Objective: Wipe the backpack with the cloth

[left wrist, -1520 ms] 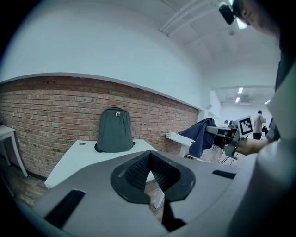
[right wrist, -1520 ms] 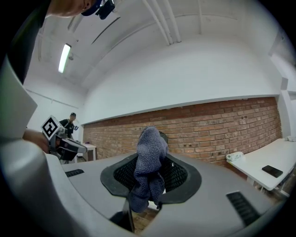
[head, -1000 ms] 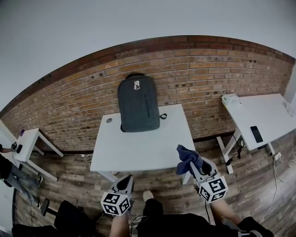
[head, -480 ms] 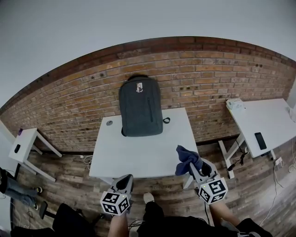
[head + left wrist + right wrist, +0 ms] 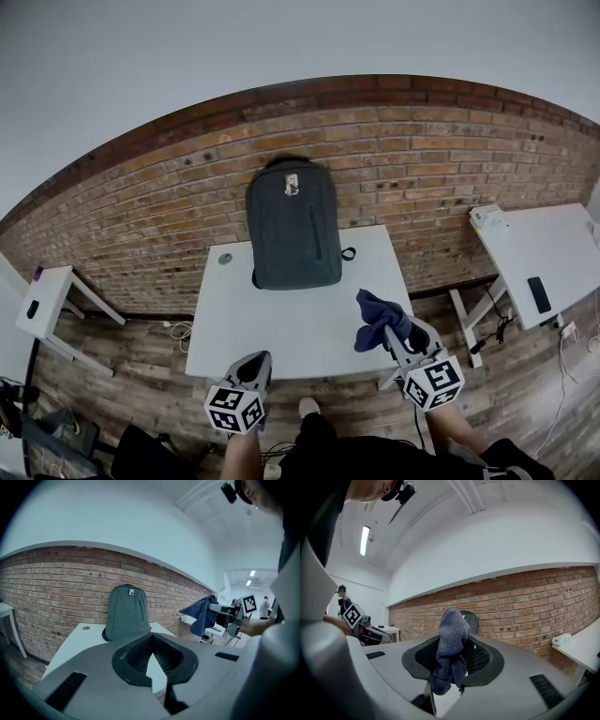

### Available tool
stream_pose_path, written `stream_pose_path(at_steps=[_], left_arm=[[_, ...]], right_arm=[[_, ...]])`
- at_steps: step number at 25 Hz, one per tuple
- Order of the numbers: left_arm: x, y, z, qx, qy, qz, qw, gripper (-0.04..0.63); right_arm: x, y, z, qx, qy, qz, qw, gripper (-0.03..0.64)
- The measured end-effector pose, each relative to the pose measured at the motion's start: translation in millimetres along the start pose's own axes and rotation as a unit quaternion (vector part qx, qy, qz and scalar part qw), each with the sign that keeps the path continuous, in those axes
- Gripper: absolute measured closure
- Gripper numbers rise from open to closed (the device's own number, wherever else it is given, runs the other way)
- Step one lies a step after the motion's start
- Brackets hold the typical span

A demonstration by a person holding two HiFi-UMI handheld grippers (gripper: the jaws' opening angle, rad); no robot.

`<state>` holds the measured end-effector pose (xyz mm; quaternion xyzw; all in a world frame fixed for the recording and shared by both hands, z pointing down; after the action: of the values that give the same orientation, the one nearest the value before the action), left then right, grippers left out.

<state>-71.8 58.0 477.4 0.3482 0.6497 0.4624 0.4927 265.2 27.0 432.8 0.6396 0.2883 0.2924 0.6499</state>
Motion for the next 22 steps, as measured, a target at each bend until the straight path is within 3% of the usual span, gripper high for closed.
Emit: stream_pose_path(at_steps=[22], left_arm=[[-121.4, -60.7, -142.0, -0.001, 0.044, -0.001, 0.9990, 0.604]], right_arm=[[-178.8, -11.7, 12.6, 0.005, 0.030, -0.018, 0.999, 0.502]])
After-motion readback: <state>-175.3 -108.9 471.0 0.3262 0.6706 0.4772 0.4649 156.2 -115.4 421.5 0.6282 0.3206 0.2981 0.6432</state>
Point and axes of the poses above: the fingertips, and each gripper's own axes: x backward along the fingers, z to its right, y out of its underside, the point moved 7 cm from there along x, backward along the fingers, and after that the axes turned 11 degrees about -y, right-handed, at the moved point
